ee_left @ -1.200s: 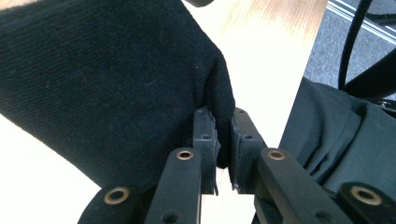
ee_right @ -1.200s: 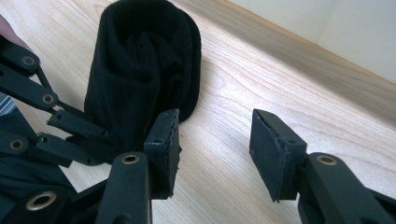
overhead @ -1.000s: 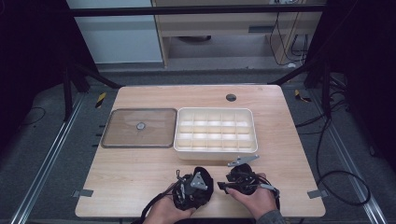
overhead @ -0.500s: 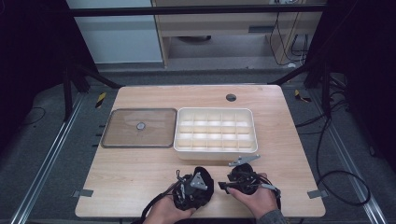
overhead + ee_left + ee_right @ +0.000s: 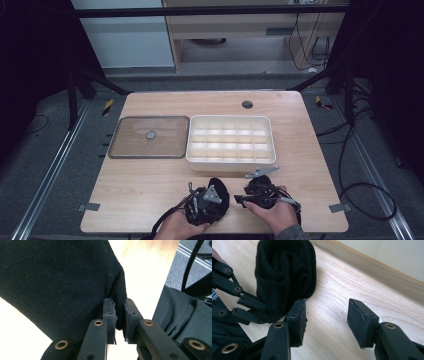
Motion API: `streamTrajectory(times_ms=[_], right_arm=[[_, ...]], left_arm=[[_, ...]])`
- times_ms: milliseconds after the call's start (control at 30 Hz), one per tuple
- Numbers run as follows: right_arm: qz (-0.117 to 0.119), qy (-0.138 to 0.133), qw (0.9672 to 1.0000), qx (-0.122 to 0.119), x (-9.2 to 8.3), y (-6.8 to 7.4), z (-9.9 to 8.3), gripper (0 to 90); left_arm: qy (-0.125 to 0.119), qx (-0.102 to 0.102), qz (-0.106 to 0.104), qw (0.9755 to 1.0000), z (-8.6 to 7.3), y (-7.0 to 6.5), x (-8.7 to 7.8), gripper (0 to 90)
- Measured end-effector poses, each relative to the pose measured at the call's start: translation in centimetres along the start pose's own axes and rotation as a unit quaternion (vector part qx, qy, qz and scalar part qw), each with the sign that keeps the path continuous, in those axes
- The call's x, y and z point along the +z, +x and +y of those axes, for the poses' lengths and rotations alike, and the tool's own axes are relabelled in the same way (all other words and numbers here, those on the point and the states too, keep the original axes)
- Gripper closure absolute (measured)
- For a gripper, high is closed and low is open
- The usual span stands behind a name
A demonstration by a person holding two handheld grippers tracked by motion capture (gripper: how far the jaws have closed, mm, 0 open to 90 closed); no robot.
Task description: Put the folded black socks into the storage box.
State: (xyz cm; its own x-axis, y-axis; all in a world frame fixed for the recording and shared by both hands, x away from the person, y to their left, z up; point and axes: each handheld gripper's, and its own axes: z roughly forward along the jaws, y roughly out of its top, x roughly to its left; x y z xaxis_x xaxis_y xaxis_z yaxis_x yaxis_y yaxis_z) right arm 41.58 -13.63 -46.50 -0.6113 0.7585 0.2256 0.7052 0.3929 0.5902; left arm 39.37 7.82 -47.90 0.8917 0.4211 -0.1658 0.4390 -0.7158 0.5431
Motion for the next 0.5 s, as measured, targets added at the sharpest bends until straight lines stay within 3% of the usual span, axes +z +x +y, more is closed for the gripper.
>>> streamTrajectory(times_ms=[367, 500], right_arm=[[0.001, -0.003, 1.0, 0.003, -0.04, 0.03, -0.19, 49.2], [0.001, -0.003, 1.0, 0.002, 0.06, -0.01, -0.26, 48.9]], left_arm=[[-0.026, -0.001, 0.024, 0.9994, 0.42, -0.25, -0.86, 73.7], [-0.041, -0.007, 0.035, 0.9985, 0.48, -0.09, -1.07, 65.9]])
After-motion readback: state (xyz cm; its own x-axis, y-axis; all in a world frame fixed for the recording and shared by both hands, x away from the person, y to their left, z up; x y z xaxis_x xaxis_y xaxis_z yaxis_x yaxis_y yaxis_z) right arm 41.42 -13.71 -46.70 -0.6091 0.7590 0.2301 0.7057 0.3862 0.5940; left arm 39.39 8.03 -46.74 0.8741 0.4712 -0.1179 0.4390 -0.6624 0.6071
